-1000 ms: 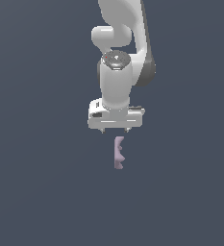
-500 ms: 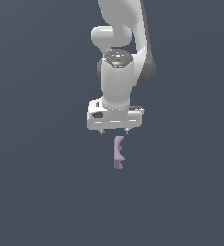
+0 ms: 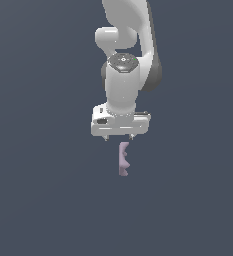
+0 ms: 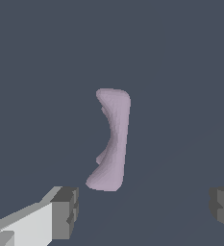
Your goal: Pick up the object and move it to a goal position.
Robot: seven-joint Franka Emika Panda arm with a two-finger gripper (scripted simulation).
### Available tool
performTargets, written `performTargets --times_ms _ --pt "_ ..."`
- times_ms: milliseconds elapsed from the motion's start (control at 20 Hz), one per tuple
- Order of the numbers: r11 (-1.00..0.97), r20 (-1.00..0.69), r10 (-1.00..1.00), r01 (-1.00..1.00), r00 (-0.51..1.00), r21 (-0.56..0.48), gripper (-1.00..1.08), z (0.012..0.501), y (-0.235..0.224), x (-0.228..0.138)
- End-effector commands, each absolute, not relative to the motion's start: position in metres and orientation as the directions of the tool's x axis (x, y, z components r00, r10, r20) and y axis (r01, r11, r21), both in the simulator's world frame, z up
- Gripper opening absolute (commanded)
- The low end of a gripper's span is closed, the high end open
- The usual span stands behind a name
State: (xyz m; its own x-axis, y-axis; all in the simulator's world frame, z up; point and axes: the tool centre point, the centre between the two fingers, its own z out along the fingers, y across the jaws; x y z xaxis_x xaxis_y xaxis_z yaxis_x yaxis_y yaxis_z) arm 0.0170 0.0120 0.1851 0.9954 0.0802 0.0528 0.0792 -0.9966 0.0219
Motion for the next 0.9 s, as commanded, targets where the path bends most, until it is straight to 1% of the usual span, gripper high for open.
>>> performTargets --times_ms 0,500,850 --pt "-0.997 0.047 0.070 0.069 0.996 0.019 1.00 0.181 0.014 0.020" --pt "-1.000 0.010 -0.007 -0.007 1.000 0.003 1.00 0.154 0.031 0.042" --pt "-1.000 0.000 -0.027 -0.027 1.000 0.000 1.00 0.146 0.035 0.048"
